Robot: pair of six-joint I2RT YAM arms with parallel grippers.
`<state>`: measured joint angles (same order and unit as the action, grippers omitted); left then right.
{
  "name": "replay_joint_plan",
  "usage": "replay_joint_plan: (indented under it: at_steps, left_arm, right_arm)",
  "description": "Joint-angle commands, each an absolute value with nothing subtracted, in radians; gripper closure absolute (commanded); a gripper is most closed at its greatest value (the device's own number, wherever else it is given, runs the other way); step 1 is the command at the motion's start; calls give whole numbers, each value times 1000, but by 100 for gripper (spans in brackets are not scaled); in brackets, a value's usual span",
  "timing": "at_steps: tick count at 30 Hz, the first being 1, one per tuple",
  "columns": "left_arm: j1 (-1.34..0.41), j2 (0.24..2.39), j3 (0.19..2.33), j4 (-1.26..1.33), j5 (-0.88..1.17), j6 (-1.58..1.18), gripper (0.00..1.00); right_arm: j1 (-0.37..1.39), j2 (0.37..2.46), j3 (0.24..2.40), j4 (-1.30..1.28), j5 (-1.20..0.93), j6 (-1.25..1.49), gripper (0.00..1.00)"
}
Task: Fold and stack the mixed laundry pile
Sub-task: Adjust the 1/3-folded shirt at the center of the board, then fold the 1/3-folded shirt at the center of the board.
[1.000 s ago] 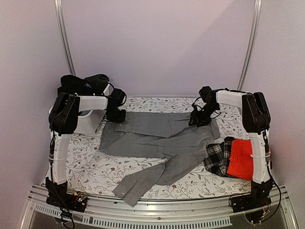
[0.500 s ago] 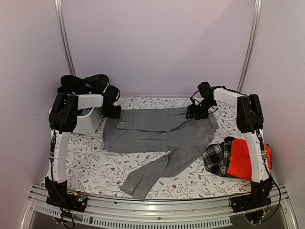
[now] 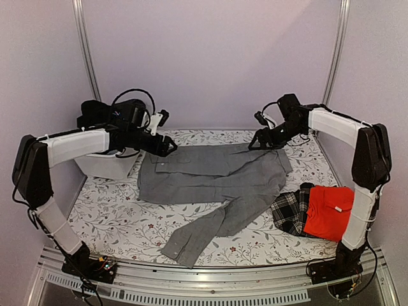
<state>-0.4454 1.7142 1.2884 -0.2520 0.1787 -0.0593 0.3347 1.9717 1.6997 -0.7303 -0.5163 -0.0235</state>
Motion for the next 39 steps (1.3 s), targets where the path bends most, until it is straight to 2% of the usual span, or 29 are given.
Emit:
replay_joint_plan:
  at_steps: [1, 7, 10, 13, 22, 26, 29, 33, 36, 38, 39]
  left_arm:
    - [-506, 1617, 1120, -270, 442, -52, 21]
    - [-674, 1473, 902, -271, 469, -91, 23]
    - [-788, 1436, 827, -284, 414, -104, 23]
    - [-815, 1405, 770, -274, 390, -134, 25]
    - [-856, 1471, 763, -294, 305, -140, 27]
    - [-915, 1498, 761, -287, 296, -132, 28]
    - [-925, 1517, 750, -284, 294, -133, 28]
    - [-934, 1553, 742, -287, 278, -122, 31]
    - [-944, 1582, 750, -288, 272, -120, 37]
    - [-956, 1605, 758, -291, 265, -118, 40]
    - [-966, 1617, 766, -297, 260, -115, 41]
  right_arm:
    - [437, 1866, 1505, -764, -538, -139, 21]
    - [551, 1782, 1319, -728, -429, -191, 20]
    - [592, 1793, 1304, -723, -392, -205, 20]
    - [610, 1827, 1309, -723, -317, -213, 20]
    - [629, 1939, 1370, -748, -227, -216, 20]
    - [646, 1955, 1369, -756, -217, -218, 25]
    - [659, 1949, 1348, -750, -206, -216, 32]
    - [667, 1948, 1333, -744, -175, -213, 51]
    - [667, 1946, 1340, -747, -144, -198, 78]
    - [667, 1935, 1343, -741, -140, -191, 87]
    - [667, 1929, 1344, -737, -138, -186, 97]
